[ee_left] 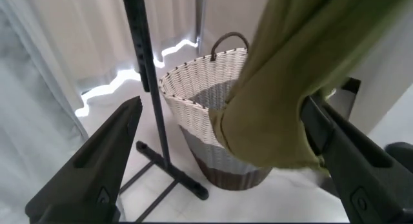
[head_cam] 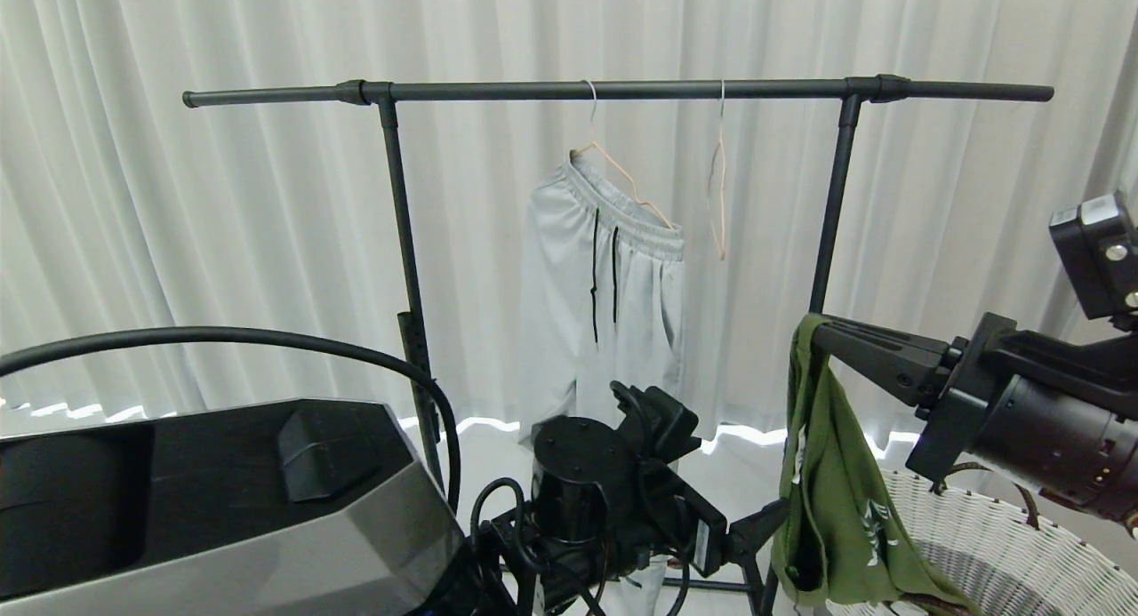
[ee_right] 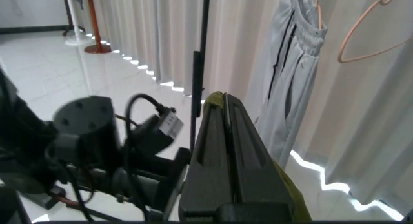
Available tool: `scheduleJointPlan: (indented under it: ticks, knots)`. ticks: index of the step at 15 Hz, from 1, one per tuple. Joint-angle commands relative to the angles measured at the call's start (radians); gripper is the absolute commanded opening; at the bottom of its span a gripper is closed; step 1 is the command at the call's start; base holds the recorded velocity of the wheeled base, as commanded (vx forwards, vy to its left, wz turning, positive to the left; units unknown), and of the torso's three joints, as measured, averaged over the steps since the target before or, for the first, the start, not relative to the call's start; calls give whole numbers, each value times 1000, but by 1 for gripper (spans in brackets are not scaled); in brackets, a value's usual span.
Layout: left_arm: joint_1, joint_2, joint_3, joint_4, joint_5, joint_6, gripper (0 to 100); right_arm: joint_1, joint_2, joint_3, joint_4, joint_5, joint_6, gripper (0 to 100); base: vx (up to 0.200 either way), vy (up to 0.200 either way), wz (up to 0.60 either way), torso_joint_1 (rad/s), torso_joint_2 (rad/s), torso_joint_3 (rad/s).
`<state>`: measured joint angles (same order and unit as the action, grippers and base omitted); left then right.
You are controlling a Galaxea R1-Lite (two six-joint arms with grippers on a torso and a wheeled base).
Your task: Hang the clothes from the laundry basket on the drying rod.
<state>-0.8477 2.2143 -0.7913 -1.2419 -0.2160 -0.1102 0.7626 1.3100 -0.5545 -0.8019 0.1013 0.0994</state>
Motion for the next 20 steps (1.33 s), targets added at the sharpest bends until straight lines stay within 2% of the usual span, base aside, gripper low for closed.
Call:
scheduleJointPlan:
  ticks: [1, 5, 13, 20]
  knots:
    - [9, 76, -36, 15, 0, 0, 100, 3, -3, 2, 0, 2, 0, 0, 0, 0, 0, 0, 0, 0]
    - [6, 58, 10, 16, 0, 4, 100, 15, 43, -2, 0, 2, 2, 0, 0, 0, 0, 0, 0, 0]
    - [-16, -53, 135, 15, 1, 3, 100, 63, 175, -33, -80, 2, 2, 0, 0, 0, 0, 0, 0, 0]
    - [24, -16, 135, 15, 59, 3, 100, 126, 181, -38, -95, 2, 2, 0, 0, 0, 0, 0, 0, 0]
